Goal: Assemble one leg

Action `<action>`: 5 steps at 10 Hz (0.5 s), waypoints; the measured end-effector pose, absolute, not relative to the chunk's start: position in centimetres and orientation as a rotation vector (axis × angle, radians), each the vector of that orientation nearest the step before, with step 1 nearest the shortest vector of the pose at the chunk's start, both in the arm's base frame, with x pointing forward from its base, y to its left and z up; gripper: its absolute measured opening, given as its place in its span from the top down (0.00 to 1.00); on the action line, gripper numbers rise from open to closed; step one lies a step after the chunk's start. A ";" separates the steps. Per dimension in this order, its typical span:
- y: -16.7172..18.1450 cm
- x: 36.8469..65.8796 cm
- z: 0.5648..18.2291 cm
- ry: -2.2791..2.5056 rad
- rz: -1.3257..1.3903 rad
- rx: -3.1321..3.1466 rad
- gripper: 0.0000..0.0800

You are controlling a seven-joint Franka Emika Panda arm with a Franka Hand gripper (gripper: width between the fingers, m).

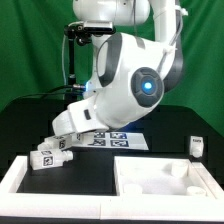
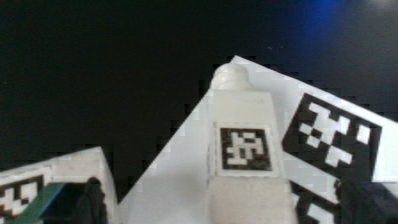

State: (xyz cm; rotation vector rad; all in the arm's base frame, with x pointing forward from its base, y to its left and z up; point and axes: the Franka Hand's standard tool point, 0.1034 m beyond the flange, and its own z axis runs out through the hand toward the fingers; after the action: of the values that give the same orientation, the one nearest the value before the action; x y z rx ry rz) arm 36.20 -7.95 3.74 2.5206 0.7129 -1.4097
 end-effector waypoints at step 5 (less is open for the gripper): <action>-8.3 36.1 3.6 0.737 -1.422 2.524 0.19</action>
Offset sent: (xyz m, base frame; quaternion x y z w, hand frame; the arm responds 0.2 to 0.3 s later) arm 0.0000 0.0000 0.0000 0.0000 0.0000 0.0000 1.0000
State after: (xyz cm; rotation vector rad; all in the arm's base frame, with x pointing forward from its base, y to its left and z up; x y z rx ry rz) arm 36.11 -8.26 3.60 2.5245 0.7375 -1.4222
